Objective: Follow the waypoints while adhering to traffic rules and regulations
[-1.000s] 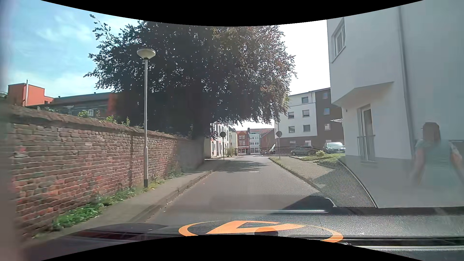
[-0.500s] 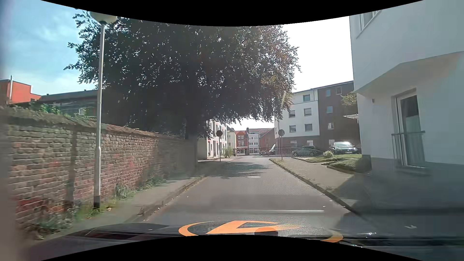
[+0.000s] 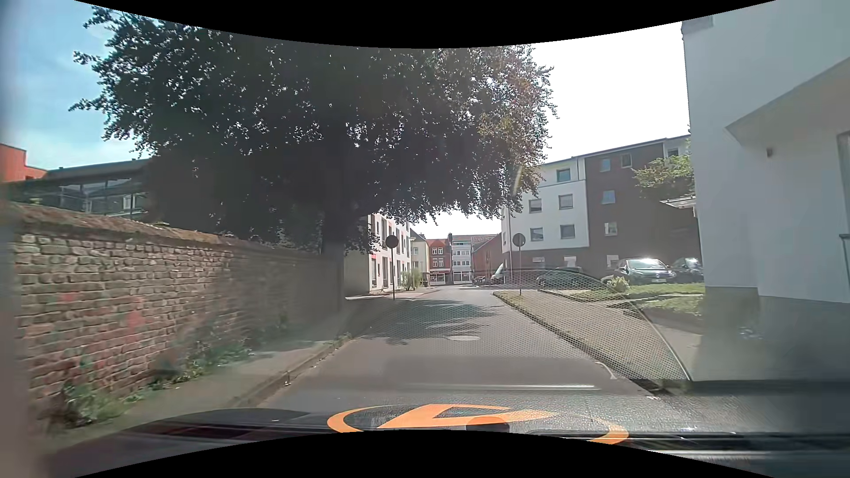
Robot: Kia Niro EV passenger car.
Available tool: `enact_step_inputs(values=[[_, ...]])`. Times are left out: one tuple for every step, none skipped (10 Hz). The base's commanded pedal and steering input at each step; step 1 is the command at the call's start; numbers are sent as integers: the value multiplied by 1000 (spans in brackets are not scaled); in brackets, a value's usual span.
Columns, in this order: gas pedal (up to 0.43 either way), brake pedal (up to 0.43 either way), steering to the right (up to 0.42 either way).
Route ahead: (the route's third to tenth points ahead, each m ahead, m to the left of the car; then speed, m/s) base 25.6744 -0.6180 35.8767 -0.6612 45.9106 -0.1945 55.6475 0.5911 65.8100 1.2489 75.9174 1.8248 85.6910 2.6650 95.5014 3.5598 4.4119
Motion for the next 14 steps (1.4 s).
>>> enact_step_inputs(values=[[59, 0, 18], [59, 0, 18], [47, 0, 17], [47, 0, 17], [47, 0, 17], [47, 0, 18], [47, 0, 18], [47, 0, 18], [47, 0, 17], [47, 0, 17], [47, 0, 15], [47, 0, 14], [47, 0, 13], [47, 0, 13]])
